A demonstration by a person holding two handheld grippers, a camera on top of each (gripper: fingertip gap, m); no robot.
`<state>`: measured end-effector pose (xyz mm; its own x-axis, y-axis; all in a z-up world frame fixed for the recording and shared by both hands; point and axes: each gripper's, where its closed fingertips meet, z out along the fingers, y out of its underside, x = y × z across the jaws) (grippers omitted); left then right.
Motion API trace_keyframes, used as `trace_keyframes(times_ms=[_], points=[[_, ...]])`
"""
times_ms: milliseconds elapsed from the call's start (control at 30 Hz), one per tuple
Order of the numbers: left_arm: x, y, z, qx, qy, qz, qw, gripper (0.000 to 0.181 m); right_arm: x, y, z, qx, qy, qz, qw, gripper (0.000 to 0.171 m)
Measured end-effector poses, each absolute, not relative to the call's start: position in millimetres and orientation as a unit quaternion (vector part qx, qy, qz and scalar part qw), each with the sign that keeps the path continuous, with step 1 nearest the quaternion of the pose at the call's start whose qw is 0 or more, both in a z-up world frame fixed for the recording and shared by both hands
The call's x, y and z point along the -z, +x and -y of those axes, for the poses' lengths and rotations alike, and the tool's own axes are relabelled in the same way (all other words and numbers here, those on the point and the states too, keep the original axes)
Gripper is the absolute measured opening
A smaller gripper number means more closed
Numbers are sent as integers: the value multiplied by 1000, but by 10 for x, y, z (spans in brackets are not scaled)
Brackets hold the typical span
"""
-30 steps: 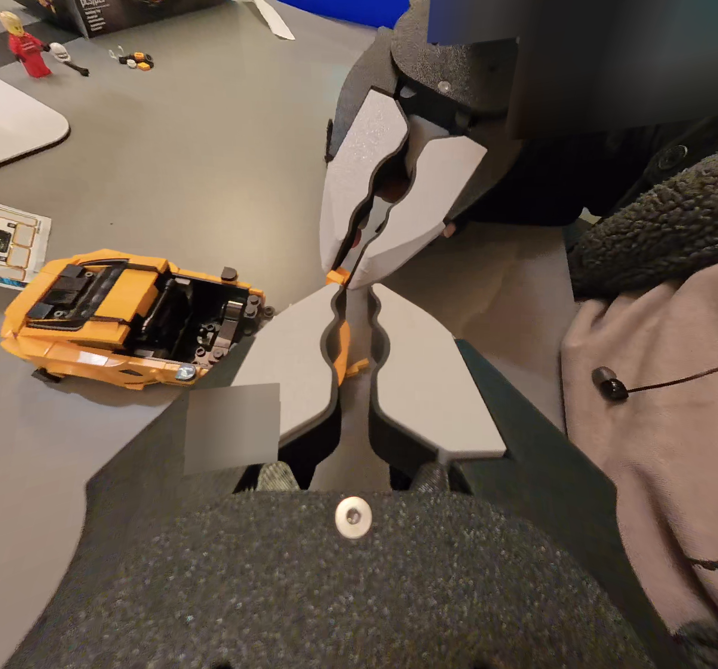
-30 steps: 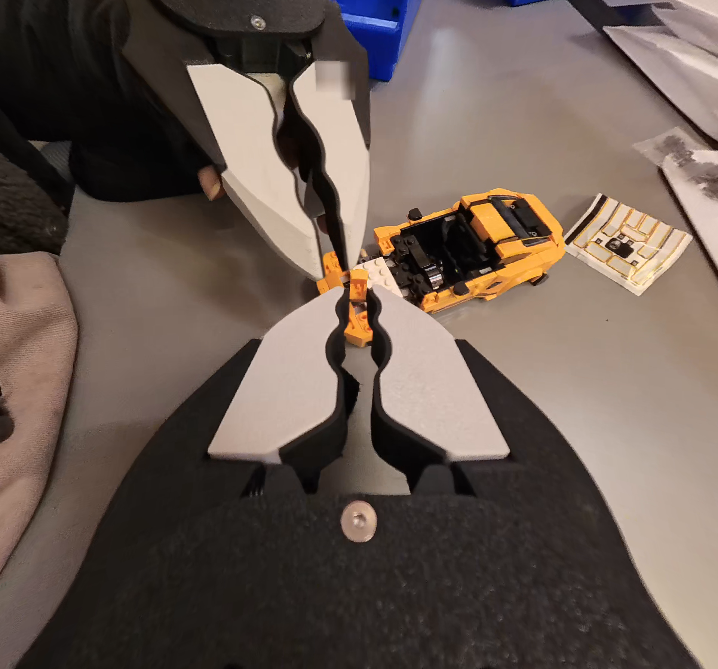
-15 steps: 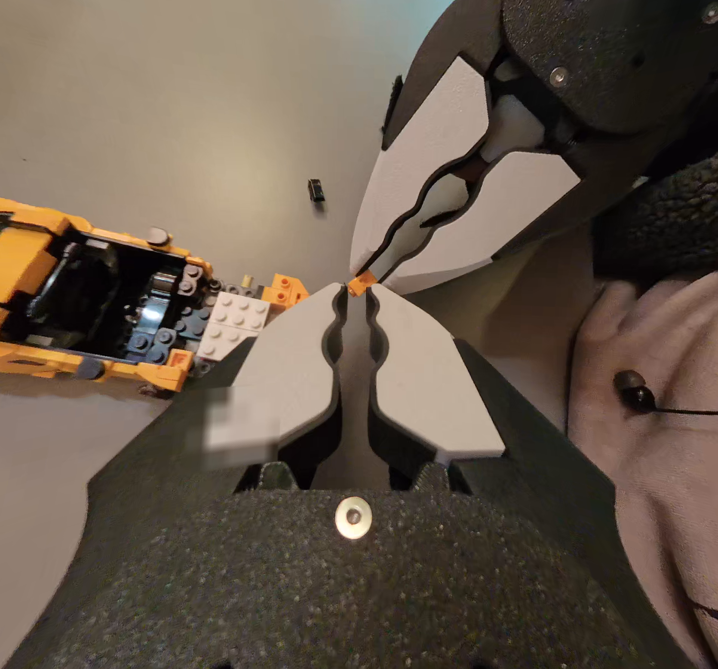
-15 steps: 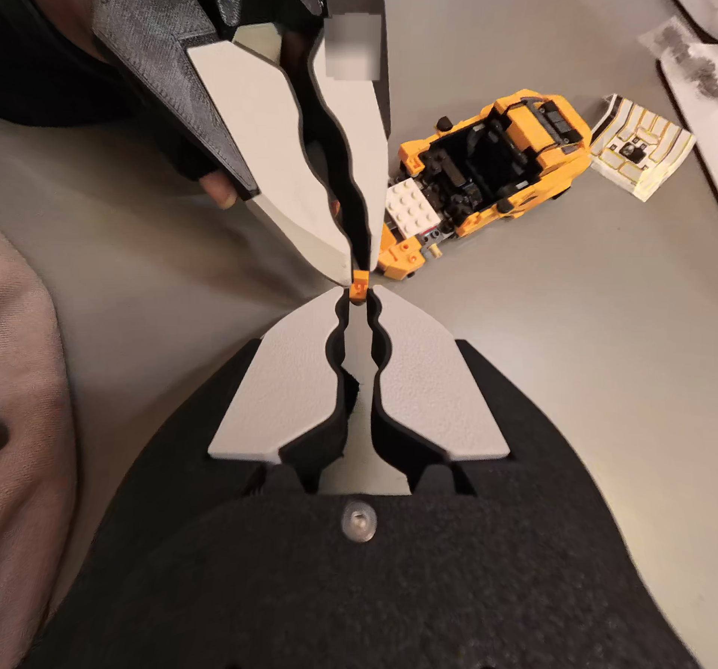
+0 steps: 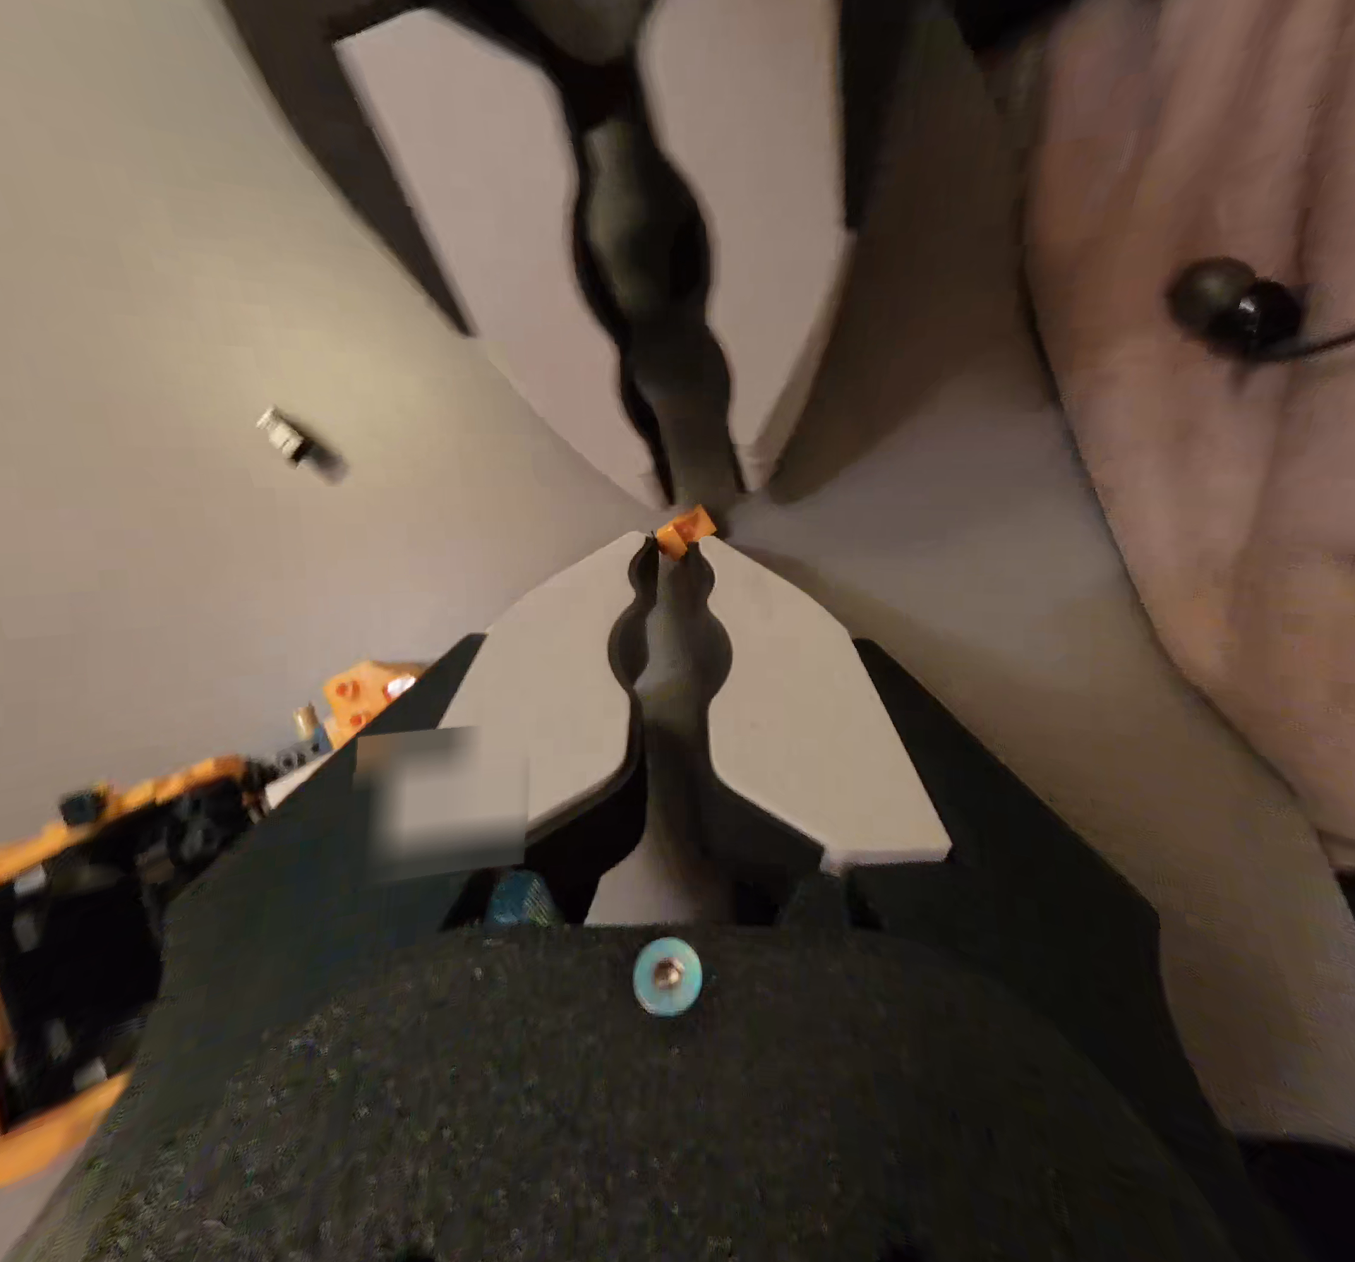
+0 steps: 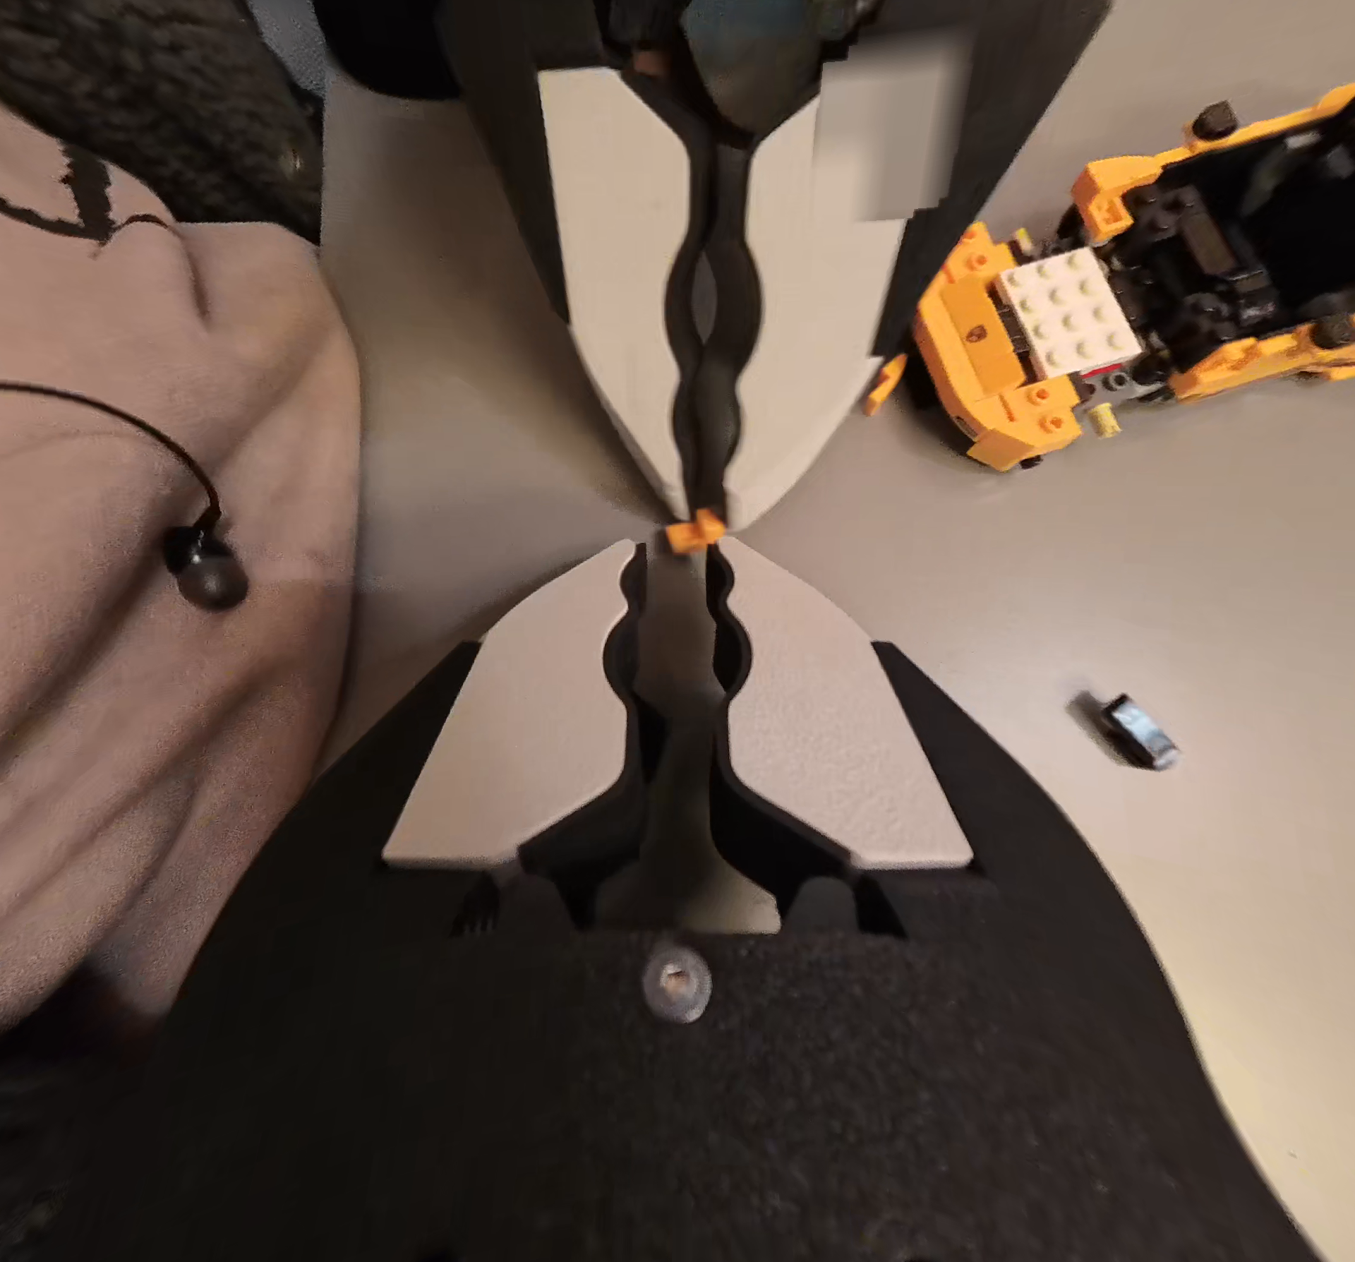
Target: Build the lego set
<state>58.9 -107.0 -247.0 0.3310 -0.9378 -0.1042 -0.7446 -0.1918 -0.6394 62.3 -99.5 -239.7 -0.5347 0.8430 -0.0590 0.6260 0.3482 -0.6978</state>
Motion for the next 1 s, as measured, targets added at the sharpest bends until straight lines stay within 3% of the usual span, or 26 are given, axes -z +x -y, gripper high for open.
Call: trace_keyframes(times_ms=[333, 500, 733, 1000], points=[[2408, 648, 1024, 158, -667, -656, 316, 11, 2425, 650, 892, -386, -382, 837, 71, 19], [2347, 521, 1019, 138, -690, -624, 340, 20, 2442, 643, 888, -375, -338, 860, 80, 19], [2307, 294, 1250, 136, -771, -531, 324, 7, 2443, 570, 908, -331, -241, 910, 63, 18], [2379, 696, 1464, 192, -817, -444, 313, 2, 2513, 627, 1100, -313, -213, 924, 49, 15]])
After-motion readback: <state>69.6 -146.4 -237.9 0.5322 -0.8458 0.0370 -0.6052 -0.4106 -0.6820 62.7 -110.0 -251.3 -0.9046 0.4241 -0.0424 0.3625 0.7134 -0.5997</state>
